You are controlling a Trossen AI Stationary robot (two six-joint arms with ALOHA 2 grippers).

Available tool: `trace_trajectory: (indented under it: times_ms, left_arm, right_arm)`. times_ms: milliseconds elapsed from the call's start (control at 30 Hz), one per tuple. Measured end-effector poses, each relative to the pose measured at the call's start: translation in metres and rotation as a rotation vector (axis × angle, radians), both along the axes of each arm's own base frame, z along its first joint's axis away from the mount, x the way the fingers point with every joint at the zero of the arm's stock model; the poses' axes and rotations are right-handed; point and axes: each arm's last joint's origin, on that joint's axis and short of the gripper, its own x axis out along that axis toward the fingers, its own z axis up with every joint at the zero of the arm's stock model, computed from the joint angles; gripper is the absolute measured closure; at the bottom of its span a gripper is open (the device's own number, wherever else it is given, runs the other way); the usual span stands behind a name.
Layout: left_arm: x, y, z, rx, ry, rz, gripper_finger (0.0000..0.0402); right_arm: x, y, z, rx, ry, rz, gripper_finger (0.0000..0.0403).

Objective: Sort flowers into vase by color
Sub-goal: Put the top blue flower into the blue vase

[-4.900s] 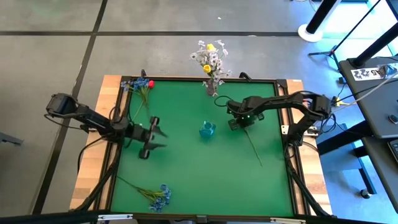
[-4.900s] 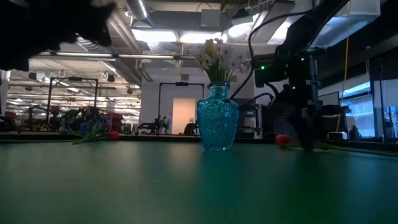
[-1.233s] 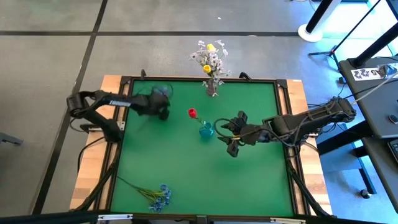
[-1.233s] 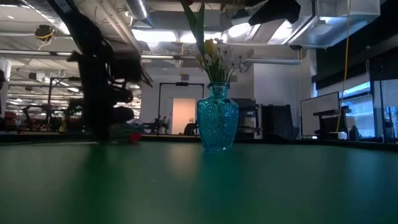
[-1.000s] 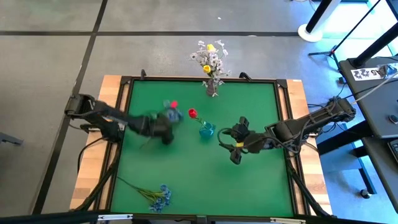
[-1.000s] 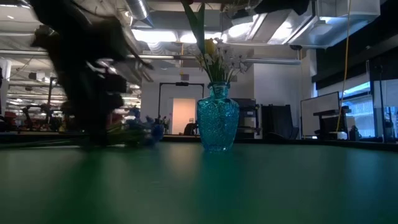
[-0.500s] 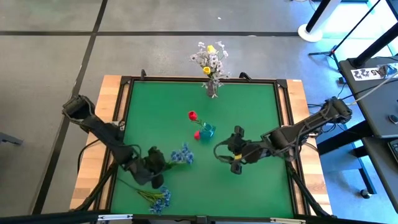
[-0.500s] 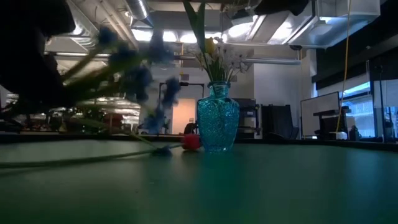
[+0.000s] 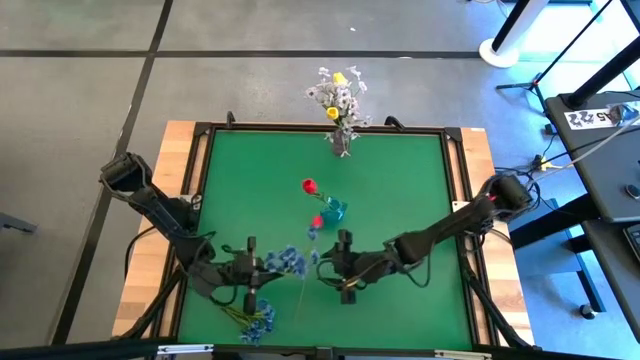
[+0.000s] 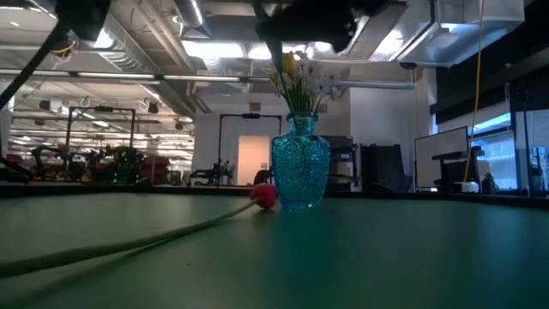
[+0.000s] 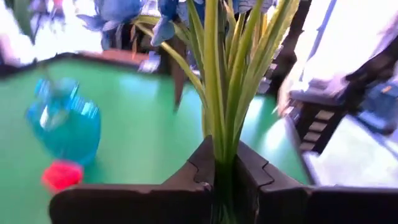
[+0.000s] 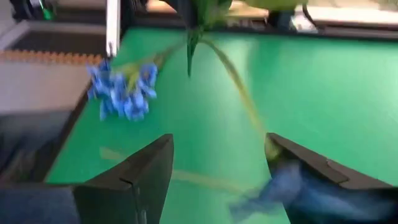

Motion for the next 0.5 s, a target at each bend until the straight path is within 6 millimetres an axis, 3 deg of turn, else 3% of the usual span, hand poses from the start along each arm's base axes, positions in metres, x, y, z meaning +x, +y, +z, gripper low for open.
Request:
trace_trajectory:
  times_ms: [200,500]
  left_arm:
    - [0.007,0.000,0.022,0.062,-0.155,-0.121,0.0383]
    - [0.032,0.021,0.029,0.084,-0.277,-0.256,0.0383]
  right_arm:
    - [0.020,0.011,0.005,0.086,-0.297,0.045,0.0150]
    - [0.023,0.015,0.032,0.133,-0.592,0.137,0.0150]
